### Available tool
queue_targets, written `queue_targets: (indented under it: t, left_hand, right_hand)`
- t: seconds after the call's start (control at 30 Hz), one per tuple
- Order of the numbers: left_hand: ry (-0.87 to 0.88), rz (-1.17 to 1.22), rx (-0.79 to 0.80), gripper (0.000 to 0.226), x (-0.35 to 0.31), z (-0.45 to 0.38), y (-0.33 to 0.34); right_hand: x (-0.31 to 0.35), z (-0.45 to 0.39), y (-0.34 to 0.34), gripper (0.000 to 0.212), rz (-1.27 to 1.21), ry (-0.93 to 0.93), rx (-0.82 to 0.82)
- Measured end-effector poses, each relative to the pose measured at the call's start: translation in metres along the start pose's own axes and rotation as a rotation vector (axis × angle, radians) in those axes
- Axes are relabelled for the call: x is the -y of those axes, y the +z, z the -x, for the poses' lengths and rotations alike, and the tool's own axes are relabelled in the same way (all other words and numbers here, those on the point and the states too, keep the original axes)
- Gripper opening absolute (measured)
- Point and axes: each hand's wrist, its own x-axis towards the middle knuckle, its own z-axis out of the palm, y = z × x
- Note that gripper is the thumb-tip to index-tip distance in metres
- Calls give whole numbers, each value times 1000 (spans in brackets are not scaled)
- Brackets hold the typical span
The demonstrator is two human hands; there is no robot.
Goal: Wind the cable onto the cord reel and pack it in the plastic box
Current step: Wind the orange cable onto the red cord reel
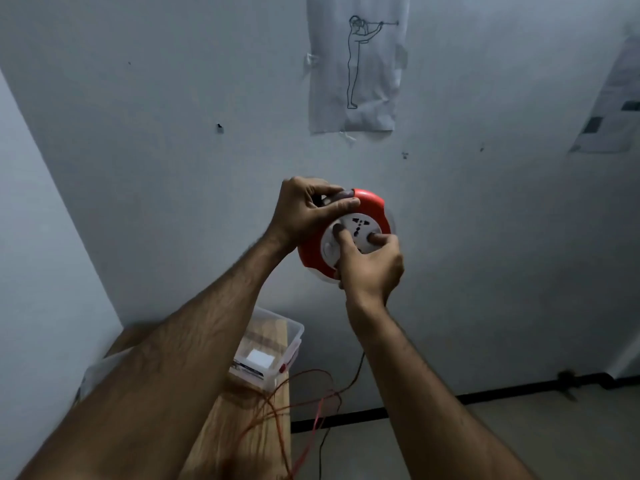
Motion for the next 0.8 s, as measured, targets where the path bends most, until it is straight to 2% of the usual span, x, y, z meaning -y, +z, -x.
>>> queue_targets:
  t: [0.1, 0.17, 0.23, 0.3, 0.37, 0.4, 0.47, 0.53, 0.57, 0.6, 0.67, 0.8]
  left_hand:
    - [3, -7, 0, 32, -3, 0, 7]
    - [-11, 7, -5, 31, -5, 0, 11]
    - [-22, 25, 1, 31, -7, -1, 14]
    - [-27, 34, -3, 29, -11, -2, 18]
    - [-50, 66, -30, 27, -14, -4, 21]
    - [-63, 85, -40, 27, -15, -6, 21]
    - [-72, 102, -41, 28, -16, -9, 21]
    - [-72, 104, -24, 27, -17, -12, 22]
    - [-68, 107, -6, 26, -18, -13, 24]
    - [-61, 111, 12, 26, -18, -13, 27]
    - [-51, 123, 30, 25, -19, -14, 33]
    - [-44, 130, 52, 25, -20, -15, 44]
  right_hand:
    - [11, -2, 0, 43, -329, 390, 20]
    - [21, -3, -5, 34, -521, 573, 39]
    - [26, -5, -12, 36, -604, 627, 57]
    - [24, -7, -20, 38, -585, 557, 99]
    - [18, -6, -31, 34, -406, 319, 107]
    - [12, -7, -37, 31, -238, 110, 75]
    - [1, -18, -54, 19, 113, -447, 3]
    - [-7, -32, -67, 17, 379, -916, 100]
    - [-11, -39, -71, 22, 525, -1063, 190]
    - [-14, -44, -76, 27, 672, -1148, 272]
    - [-14, -51, -83, 41, 861, -1193, 357]
    - [-5, -59, -97, 58, 1044, -1203, 455]
